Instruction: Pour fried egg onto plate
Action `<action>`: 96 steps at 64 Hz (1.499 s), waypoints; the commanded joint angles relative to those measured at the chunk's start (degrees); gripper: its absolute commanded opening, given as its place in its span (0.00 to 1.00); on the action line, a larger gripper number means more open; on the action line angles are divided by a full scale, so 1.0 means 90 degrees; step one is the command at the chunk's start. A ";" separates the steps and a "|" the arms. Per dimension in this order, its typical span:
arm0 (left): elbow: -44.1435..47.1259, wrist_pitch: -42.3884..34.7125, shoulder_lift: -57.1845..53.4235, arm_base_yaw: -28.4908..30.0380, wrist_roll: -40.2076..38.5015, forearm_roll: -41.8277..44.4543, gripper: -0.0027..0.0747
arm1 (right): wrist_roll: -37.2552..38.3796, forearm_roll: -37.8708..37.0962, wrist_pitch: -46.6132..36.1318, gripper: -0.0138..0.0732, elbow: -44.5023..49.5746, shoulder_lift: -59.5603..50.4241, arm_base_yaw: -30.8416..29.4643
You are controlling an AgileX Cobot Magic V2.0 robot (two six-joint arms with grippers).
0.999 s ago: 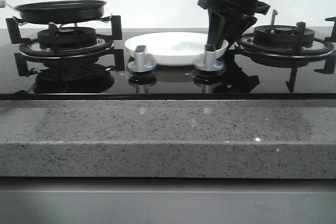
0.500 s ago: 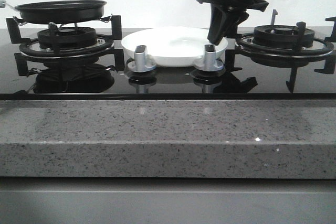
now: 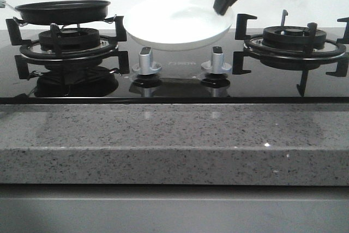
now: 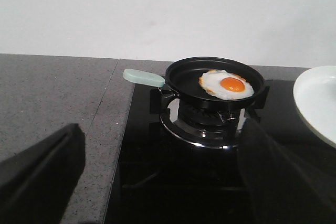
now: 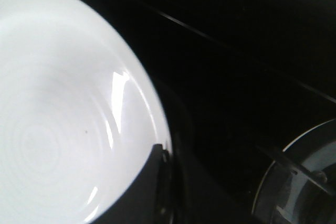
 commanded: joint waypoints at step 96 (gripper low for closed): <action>-0.0239 -0.0506 0.0065 -0.0039 -0.0042 -0.0452 0.78 | -0.0556 0.0761 -0.0871 0.09 0.4416 -0.3416 0.0249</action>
